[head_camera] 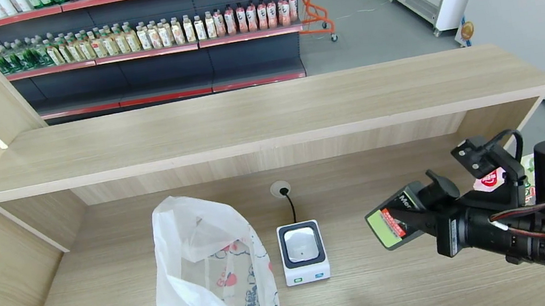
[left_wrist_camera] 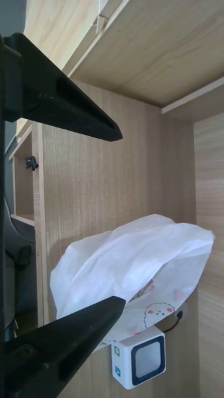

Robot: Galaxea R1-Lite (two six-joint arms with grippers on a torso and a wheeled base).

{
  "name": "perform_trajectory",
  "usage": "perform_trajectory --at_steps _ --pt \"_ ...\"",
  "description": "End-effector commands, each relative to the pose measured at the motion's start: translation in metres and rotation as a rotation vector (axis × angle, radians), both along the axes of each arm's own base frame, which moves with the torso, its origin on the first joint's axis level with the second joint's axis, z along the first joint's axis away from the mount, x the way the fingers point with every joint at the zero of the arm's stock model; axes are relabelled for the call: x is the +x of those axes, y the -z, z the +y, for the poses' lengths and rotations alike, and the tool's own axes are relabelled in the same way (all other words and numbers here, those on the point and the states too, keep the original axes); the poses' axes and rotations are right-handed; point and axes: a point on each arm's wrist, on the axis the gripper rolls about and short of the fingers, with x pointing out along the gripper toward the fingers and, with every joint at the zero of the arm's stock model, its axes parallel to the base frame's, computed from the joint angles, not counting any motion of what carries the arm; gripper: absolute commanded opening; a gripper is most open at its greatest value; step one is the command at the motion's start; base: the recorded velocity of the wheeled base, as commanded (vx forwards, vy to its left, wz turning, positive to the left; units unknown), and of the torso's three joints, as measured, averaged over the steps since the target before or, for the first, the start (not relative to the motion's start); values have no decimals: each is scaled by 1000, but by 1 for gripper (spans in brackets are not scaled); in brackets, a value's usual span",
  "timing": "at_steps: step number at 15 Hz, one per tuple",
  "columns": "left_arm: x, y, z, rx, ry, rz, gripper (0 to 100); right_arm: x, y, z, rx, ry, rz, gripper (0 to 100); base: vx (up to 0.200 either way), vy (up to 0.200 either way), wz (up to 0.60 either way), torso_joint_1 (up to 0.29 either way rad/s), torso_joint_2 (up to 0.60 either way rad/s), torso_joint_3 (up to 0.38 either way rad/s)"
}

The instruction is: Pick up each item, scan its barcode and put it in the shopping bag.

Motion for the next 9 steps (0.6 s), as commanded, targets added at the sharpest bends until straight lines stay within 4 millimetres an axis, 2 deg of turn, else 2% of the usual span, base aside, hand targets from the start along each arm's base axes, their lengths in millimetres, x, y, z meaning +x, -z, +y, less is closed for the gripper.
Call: perform_trajectory --at_steps 1,2,7,9 --pt "0 0 0 0 0 0 100 -5 -6 -1 25 -3 -13 0 0 0 0 0 0 0" --pt "0 0 0 0 0 0 100 -5 -5 -1 28 -9 -7 0 0 0 0 0 0 0" --pt "0 0 0 -3 -2 0 100 -6 -5 0 69 -4 24 0 -200 0 0 5 1 0" --pt "0 0 0 -1 0 0 100 -6 -6 -1 76 -1 26 0 0 0 0 0 0 0"
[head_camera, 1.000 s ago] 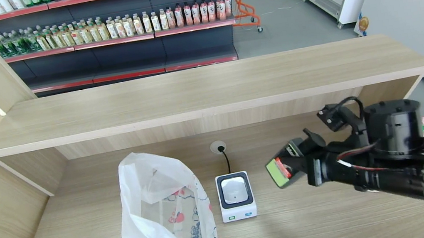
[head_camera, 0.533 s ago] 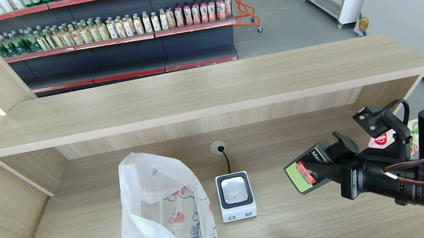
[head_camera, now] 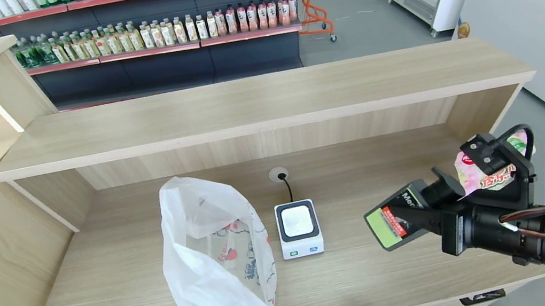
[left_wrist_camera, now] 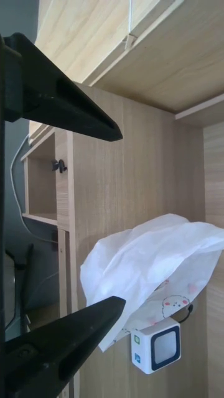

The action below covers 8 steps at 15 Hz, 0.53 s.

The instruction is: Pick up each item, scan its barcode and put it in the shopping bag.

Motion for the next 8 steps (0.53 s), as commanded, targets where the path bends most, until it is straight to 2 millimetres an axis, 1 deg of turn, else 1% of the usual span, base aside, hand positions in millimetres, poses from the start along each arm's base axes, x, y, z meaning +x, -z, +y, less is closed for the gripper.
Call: perform_trajectory --at_steps 1,2,5,7,8 --pt "0 0 0 1 0 0 100 -3 -3 -2 17 5 -7 0 0 0 0 0 0 0" --pt "0 0 0 1 -1 0 100 -4 -4 -3 19 6 -9 0 0 0 0 0 0 0" --pt "0 0 0 -1 0 0 100 -8 -13 -4 71 17 23 0 0 200 0 6 4 4" --pt "0 0 0 -1 0 0 100 -12 -19 -3 132 24 81 0 0 200 0 17 10 -2" --pt "0 0 0 -1 -1 0 100 -16 -18 -4 133 29 122 0 0 200 0 27 7 -2"
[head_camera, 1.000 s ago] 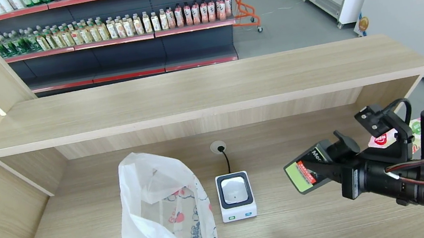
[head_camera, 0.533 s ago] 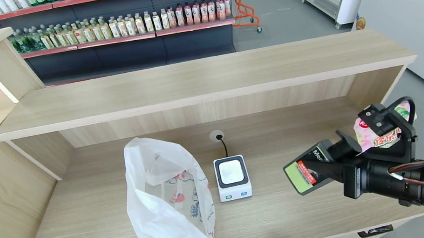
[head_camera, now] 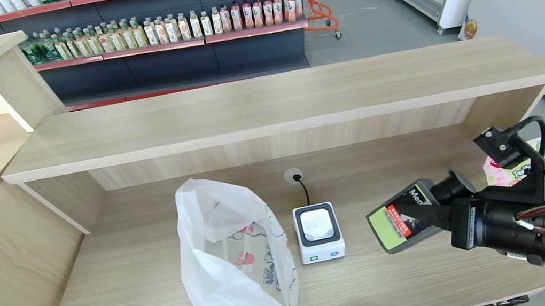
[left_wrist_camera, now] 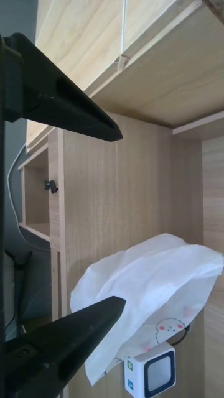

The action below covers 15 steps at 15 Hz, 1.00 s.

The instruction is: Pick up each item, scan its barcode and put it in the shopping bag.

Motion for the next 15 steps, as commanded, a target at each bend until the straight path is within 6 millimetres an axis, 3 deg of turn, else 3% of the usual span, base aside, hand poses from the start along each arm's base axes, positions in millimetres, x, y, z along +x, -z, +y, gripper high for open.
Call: perform_trajectory --at_steps 1,4,8,9,11,15 --pt "0 0 0 -1 -1 0 100 -6 -4 -2 2 -2 15 0 0 0 0 0 0 0" --pt "0 0 0 1 -1 0 100 6 13 5 -43 -2 95 0 0 0 0 0 0 0" --pt "0 0 0 1 -1 0 100 63 48 36 -145 -19 172 0 0 0 0 0 0 0" --pt "0 0 0 1 -1 0 100 70 50 43 -153 -37 162 0 0 0 0 0 0 0" --pt "0 0 0 1 0 0 100 78 51 79 -144 -125 123 0 0 0 0 0 0 0" --pt "0 0 0 1 0 0 100 91 81 100 -254 -297 40 0 0 0 0 0 0 0"
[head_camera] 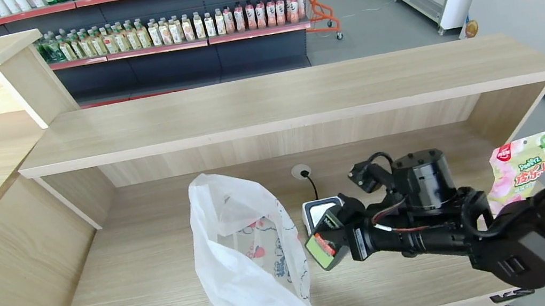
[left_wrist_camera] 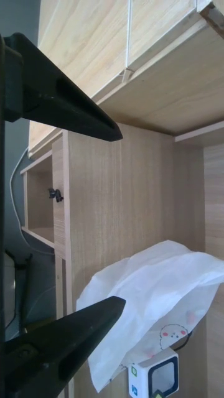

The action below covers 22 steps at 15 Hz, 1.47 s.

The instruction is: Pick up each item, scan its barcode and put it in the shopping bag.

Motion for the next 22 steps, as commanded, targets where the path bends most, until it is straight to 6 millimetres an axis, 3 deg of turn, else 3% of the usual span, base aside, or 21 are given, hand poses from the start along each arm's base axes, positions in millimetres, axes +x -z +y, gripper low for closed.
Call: perform_trajectory --at_steps 1,3,6,11,15,17,18,22 --pt "0 0 0 0 0 0 100 13 32 15 -70 -49 19 0 0 0 0 0 0 0" --pt "0 0 0 0 0 0 100 26 50 29 -169 -132 -73 0 0 0 0 0 0 0" --pt "0 0 0 0 -1 0 100 39 62 48 -199 -189 -170 0 0 0 0 0 0 0" --pt "0 0 0 0 0 0 100 52 66 92 -160 -249 -250 0 0 0 0 0 0 0" --pt "0 0 0 0 0 0 100 57 88 94 -256 -302 -311 0 0 0 0 0 0 0" --pt "0 0 0 0 -1 0 100 58 88 96 -260 -306 -327 0 0 0 0 0 0 0" --pt "0 0 0 0 0 0 100 61 86 98 -248 -302 -332 100 0 0 0 0 0 0" --pt "0 0 0 0 -1 0 100 65 73 101 -120 -222 -239 100 0 0 0 0 0 0"
